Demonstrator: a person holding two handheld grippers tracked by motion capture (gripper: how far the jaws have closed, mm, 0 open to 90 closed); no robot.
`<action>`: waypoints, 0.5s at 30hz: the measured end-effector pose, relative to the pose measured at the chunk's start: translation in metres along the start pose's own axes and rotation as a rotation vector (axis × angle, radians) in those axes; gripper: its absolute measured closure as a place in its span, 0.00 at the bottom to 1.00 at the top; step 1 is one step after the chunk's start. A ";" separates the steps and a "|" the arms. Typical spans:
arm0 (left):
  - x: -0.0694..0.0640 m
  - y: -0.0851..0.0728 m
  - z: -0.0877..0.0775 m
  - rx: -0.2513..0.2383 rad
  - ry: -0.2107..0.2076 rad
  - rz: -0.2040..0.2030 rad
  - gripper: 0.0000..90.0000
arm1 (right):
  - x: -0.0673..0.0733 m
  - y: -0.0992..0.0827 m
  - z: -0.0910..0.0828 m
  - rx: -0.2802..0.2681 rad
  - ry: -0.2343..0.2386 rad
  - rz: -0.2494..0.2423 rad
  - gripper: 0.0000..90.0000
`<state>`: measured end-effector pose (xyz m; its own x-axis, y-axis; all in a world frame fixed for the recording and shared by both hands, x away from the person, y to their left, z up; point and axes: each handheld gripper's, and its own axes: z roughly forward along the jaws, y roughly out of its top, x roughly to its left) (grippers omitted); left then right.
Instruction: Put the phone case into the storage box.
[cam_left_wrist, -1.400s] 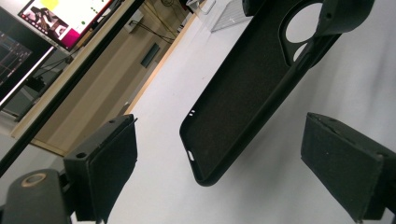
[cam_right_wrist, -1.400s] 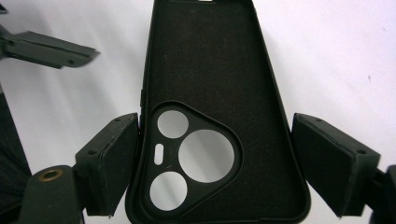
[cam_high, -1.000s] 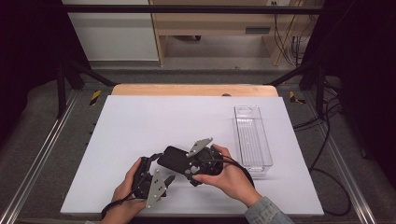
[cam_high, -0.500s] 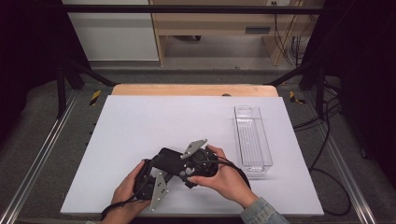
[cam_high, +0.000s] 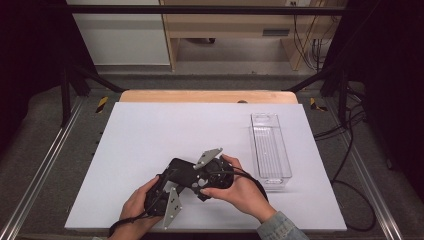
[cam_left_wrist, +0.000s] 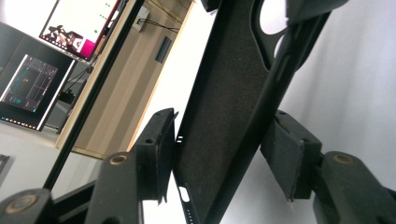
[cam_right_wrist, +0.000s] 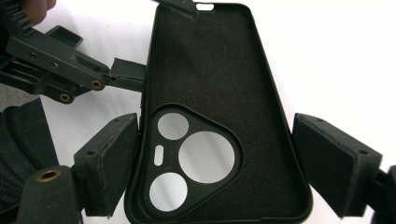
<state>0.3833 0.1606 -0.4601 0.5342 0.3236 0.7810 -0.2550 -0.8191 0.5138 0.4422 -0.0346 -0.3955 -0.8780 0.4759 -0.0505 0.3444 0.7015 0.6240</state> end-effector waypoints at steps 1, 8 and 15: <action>0.000 0.000 0.000 0.000 0.000 0.004 0.52 | 0.000 0.000 0.000 0.000 0.002 0.003 0.19; -0.001 0.002 -0.001 0.000 -0.003 0.029 0.63 | 0.000 0.002 -0.002 -0.006 0.008 0.002 0.19; -0.002 0.002 -0.001 0.001 -0.016 0.050 0.71 | 0.000 0.002 -0.002 -0.010 0.009 -0.001 0.18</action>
<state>0.3807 0.1588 -0.4602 0.5340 0.2747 0.7996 -0.2808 -0.8345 0.4742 0.4417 -0.0342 -0.3928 -0.8814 0.4702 -0.0443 0.3400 0.6968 0.6316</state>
